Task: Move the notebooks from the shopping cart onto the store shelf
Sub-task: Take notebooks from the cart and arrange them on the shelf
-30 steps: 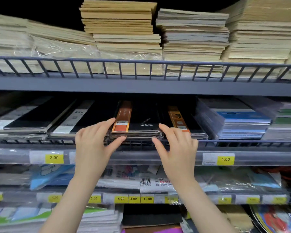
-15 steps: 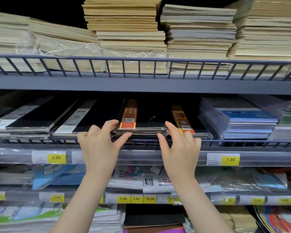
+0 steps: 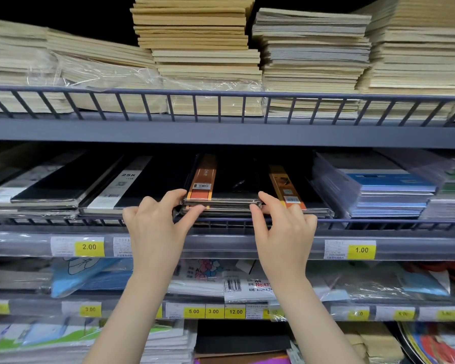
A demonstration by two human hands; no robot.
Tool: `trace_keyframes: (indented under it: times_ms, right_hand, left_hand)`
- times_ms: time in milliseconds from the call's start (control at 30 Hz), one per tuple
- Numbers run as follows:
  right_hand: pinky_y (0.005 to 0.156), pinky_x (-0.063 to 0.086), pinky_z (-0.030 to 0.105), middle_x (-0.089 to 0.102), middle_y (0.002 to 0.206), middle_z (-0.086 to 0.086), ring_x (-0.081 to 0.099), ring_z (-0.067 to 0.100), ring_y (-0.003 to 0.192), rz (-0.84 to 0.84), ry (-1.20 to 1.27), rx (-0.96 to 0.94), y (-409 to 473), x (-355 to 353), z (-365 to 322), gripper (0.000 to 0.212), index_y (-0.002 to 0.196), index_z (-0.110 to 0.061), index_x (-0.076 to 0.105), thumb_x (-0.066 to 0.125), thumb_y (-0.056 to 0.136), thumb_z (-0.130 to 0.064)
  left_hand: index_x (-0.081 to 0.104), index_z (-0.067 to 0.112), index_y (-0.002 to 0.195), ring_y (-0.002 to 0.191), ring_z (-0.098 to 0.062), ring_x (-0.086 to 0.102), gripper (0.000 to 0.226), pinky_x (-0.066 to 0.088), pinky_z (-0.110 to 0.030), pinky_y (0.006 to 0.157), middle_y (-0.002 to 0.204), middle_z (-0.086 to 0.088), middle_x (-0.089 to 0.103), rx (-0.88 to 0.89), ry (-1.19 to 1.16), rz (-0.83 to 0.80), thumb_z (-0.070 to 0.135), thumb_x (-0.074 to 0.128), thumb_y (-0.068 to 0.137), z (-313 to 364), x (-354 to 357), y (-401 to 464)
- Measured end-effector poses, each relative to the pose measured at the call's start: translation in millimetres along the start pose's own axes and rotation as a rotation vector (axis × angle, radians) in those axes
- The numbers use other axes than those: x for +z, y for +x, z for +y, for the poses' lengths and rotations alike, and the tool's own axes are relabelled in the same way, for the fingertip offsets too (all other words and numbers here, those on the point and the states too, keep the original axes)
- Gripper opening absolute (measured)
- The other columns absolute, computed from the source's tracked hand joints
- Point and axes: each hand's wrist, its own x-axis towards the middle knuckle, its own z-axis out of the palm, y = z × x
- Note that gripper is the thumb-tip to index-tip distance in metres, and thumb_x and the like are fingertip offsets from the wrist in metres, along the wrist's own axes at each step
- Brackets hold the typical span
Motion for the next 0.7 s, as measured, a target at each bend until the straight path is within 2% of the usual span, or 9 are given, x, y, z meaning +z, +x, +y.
trace_keyframes:
  times_ms: [67,167,333,533,600,700]
  right_hand:
    - [0.067,0.02,0.026,0.068,0.071,-0.009,0.056,0.016,0.069,-0.014,-0.001,-0.037,-0.6,-1.2,3.9,0.035,0.11,-0.021,0.065,0.054,0.085,-0.043]
    - [0.069,0.024,0.028,0.068,0.069,-0.008,0.057,0.017,0.068,-0.01,-0.035,-0.062,1.8,0.4,7.8,0.034,0.109,-0.02,0.065,0.057,0.084,-0.042]
    - [0.07,0.026,0.03,0.069,0.069,-0.007,0.057,0.017,0.07,0.007,-0.086,-0.052,3.9,5.7,7.3,0.032,0.109,-0.02,0.065,0.056,0.086,-0.04]
    - [0.07,0.036,0.032,0.069,0.073,-0.005,0.056,0.017,0.071,0.001,-0.086,-0.039,0.8,4.8,7.1,0.035,0.113,-0.019,0.063,0.056,0.086,-0.04]
    - [0.072,0.038,0.031,0.069,0.084,-0.004,0.056,0.018,0.078,-0.019,-0.046,-0.036,1.7,-0.1,7.6,0.041,0.121,-0.019,0.058,0.058,0.085,-0.04]
    - [0.079,0.038,0.025,0.06,0.104,-0.001,0.051,0.013,0.093,-0.03,0.067,-0.042,-2.3,-11.4,8.1,0.051,0.13,-0.021,0.048,0.06,0.084,-0.039]
  left_hand:
    - [0.066,0.024,0.105,0.068,-0.025,0.055,0.054,0.013,-0.024,0.075,0.073,-0.004,0.065,0.033,-0.02,-0.015,0.066,0.056,0.072,-4.1,-0.7,0.4]
    - [0.067,0.021,0.103,0.066,-0.025,0.055,0.048,0.013,-0.024,0.075,0.071,-0.005,0.065,0.057,-0.018,0.0,0.057,0.056,0.074,-4.9,0.6,2.4]
    - [0.067,0.022,0.102,0.065,-0.025,0.051,0.045,0.012,-0.024,0.075,0.07,-0.005,0.063,0.016,0.023,0.021,0.057,0.058,0.075,-0.7,7.7,2.1]
    - [0.068,0.019,0.104,0.061,-0.023,0.047,0.04,0.015,-0.026,0.074,0.064,-0.006,0.058,0.004,0.03,0.034,0.045,0.072,0.074,2.4,8.1,-2.2]
    - [0.065,0.017,0.113,0.063,-0.021,0.046,0.047,0.019,-0.028,0.075,0.064,-0.005,0.055,-0.016,-0.044,0.026,0.039,0.075,0.073,8.1,0.6,-6.1]
    - [0.055,0.016,0.126,0.069,-0.018,0.044,0.058,0.037,-0.03,0.076,0.073,0.001,0.052,-0.06,-0.225,0.013,0.032,0.074,0.074,12.8,-23.9,-17.4]
